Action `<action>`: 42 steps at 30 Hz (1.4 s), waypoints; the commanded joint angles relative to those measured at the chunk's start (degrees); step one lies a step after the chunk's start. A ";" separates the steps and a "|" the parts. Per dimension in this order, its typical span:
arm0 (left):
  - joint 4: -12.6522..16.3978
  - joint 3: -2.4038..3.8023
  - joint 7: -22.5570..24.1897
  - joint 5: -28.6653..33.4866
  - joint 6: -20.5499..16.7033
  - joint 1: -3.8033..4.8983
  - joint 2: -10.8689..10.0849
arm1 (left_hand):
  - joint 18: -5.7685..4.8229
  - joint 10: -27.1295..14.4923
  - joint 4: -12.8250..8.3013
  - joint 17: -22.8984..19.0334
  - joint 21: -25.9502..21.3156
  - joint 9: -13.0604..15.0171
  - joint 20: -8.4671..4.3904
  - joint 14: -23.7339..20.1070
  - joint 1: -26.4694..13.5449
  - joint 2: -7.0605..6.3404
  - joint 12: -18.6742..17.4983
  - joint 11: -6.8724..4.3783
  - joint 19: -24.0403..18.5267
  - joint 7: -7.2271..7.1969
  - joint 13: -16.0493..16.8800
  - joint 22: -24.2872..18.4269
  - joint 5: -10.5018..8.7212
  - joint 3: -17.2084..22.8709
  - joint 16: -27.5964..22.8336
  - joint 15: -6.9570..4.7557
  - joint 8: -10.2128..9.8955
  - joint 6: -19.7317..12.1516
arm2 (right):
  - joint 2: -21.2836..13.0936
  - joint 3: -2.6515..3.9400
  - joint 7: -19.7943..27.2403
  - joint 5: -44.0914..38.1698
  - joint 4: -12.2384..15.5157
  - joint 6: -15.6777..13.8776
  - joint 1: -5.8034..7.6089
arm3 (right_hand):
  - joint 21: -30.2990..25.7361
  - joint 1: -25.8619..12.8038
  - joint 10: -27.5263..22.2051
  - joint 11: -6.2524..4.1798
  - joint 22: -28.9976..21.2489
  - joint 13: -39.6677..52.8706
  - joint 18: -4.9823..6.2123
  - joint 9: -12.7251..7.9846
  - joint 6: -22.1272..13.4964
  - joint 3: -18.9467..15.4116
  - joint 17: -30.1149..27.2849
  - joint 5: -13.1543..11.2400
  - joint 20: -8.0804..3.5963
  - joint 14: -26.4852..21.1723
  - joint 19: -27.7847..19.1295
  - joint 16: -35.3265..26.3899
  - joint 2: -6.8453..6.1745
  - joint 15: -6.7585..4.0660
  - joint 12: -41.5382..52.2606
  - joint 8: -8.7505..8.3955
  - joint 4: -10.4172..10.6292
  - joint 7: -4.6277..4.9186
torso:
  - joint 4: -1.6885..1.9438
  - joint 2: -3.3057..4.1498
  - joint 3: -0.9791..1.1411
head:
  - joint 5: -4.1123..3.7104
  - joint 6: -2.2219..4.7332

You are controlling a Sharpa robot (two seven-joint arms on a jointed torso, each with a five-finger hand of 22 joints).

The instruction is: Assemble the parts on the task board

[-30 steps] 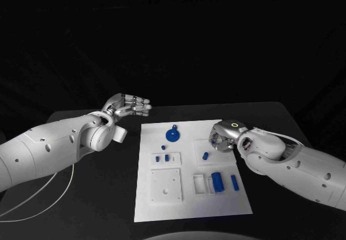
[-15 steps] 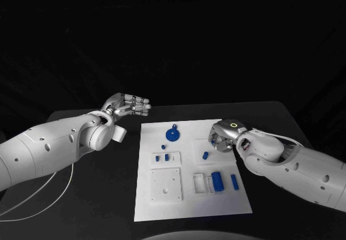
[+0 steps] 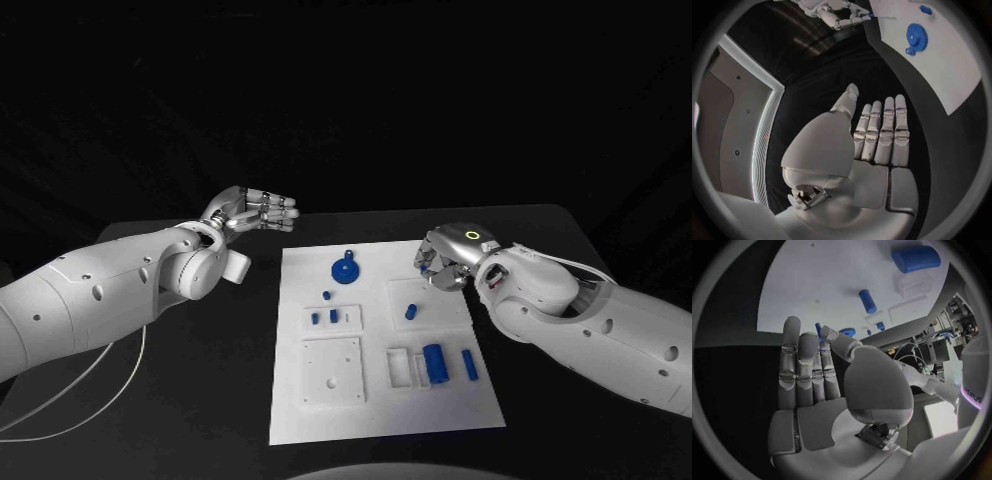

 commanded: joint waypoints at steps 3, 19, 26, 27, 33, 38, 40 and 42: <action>-0.60 0.05 0.17 0.48 0.93 0.05 0.40 | 0.40 -0.26 -0.18 -0.04 0.23 0.03 0.09 -0.08 0.22 0.58 0.07 0.28 0.48 0.28 -0.06 -0.17 -0.03 -0.08 0.01 -0.11 -0.18 -0.02 | -0.44 1.06 0.38 4.89 3.53 1.87 0.18 | -0.51 0.59 1.09 -0.74 0.14 0.25 0.94 0.11 0.19 -0.45 0.07 -0.11 -0.12 0.12 0.20 -0.46 0.33 -0.43 0.17 0.25 0.04 0.29 | -0.05 -0.10 -0.03 | 0.46 -0.01; -1.03 -0.12 0.58 0.60 -0.57 0.03 1.61 | 0.41 -0.24 -0.19 -0.04 0.28 0.04 0.09 -0.06 0.33 0.65 0.07 0.26 0.52 0.28 -0.06 -0.39 0.01 -0.10 0.01 -0.11 -0.17 -0.01 | 2.60 0.80 3.42 3.41 10.02 -3.20 -4.78 | -0.96 0.69 1.08 -0.74 0.52 0.26 1.00 0.24 0.16 -0.73 0.14 -0.11 -0.06 0.20 0.35 -0.62 0.52 -0.41 0.17 0.25 -0.12 0.28 | 0.12 -0.30 -0.18 | 3.92 -0.44; -1.38 -0.26 0.76 0.78 -0.93 0.02 2.43 | 0.41 -0.15 -0.17 -0.04 0.32 0.04 0.06 -0.01 0.43 0.81 0.07 0.24 0.56 0.24 -0.06 -0.56 0.04 -0.08 0.01 -0.14 -0.16 0.11 | 4.33 -0.39 3.93 1.67 9.68 -3.98 -7.21 | -0.96 0.69 1.08 -0.74 0.52 0.26 1.00 0.24 0.16 -0.73 0.14 -0.11 -0.06 0.20 0.35 -0.62 0.52 -0.41 0.17 0.25 -0.12 0.28 | 0.16 -0.30 -0.17 | 5.29 -1.05; -1.42 -0.28 0.77 0.80 -0.97 0.02 2.54 | 0.41 -0.15 -0.17 -0.04 0.32 0.04 0.06 -0.01 0.43 0.81 0.07 0.24 0.56 0.24 -0.06 -0.56 0.04 -0.08 0.01 -0.14 -0.16 0.11 | 4.53 -0.58 3.98 1.42 9.58 -4.04 -7.52 | -1.03 0.74 1.12 -0.74 0.66 0.26 0.99 0.25 0.21 -0.73 0.18 -0.11 -0.07 0.21 0.41 -0.63 0.51 -0.41 0.18 0.26 -0.15 0.26 | 0.17 -0.30 -0.17 | 5.43 -1.09; -1.47 -0.35 0.82 0.85 -1.11 0.02 3.03 | 0.41 -0.15 -0.17 -0.04 0.32 0.04 0.06 -0.01 0.43 0.81 0.07 0.24 0.56 0.24 -0.06 -0.56 0.04 -0.08 0.01 -0.14 -0.16 0.11 | 5.51 -2.07 4.30 0.72 8.83 -4.26 -9.27 | -1.04 0.75 1.13 -0.74 0.67 0.26 0.99 0.25 0.22 -0.73 0.19 -0.11 -0.07 0.21 0.41 -0.63 0.51 -0.41 0.18 0.26 -0.16 0.26 | 0.12 -0.20 -0.17 | 6.10 -1.45; -1.45 -0.37 0.77 0.86 -1.05 0.01 3.16 | 0.41 -0.15 -0.17 -0.04 0.32 0.04 0.06 -0.01 0.43 0.81 0.07 0.24 0.56 0.24 -0.06 -0.56 0.04 -0.08 0.01 -0.14 -0.16 0.11 | 6.17 -2.62 4.50 0.58 8.52 -4.29 -10.56 | -1.22 0.73 1.15 -0.76 0.96 0.25 0.98 0.25 0.26 -0.75 0.29 -0.12 -0.08 0.22 0.49 -0.63 0.50 -0.42 0.18 0.26 -0.15 0.25 | 0.11 -0.21 -0.11 | 6.64 -1.95; -1.45 -0.38 0.75 0.86 -1.00 0.01 3.19 | 0.41 -0.15 -0.17 -0.04 0.32 0.04 0.06 -0.01 0.43 0.81 0.07 0.24 0.56 0.24 -0.06 -0.56 0.04 -0.08 0.01 -0.14 -0.16 0.11 | 6.42 -2.71 4.55 0.53 8.35 -4.34 -10.91 | -1.25 0.74 1.13 -0.75 0.99 0.25 0.99 0.24 0.24 -0.74 0.30 -0.12 -0.09 0.22 0.49 -0.64 0.51 -0.42 0.17 0.25 -0.15 0.25 | 0.13 -0.22 -0.12 | 6.69 -2.03; -1.44 -0.38 0.72 0.86 -0.94 0.01 3.20 | 0.41 -0.15 -0.17 -0.04 0.32 0.04 0.06 -0.01 0.43 0.81 0.07 0.24 0.56 0.24 -0.06 -0.56 0.04 -0.08 0.01 -0.14 -0.16 0.11 | 6.70 -2.78 4.58 0.47 8.14 -4.40 -11.24 | -1.26 0.74 1.12 -0.75 1.01 0.25 1.00 0.24 0.23 -0.74 0.30 -0.12 -0.09 0.21 0.49 -0.64 0.51 -0.41 0.17 0.24 -0.15 0.26 | 0.13 -0.24 -0.15 | 6.92 -2.24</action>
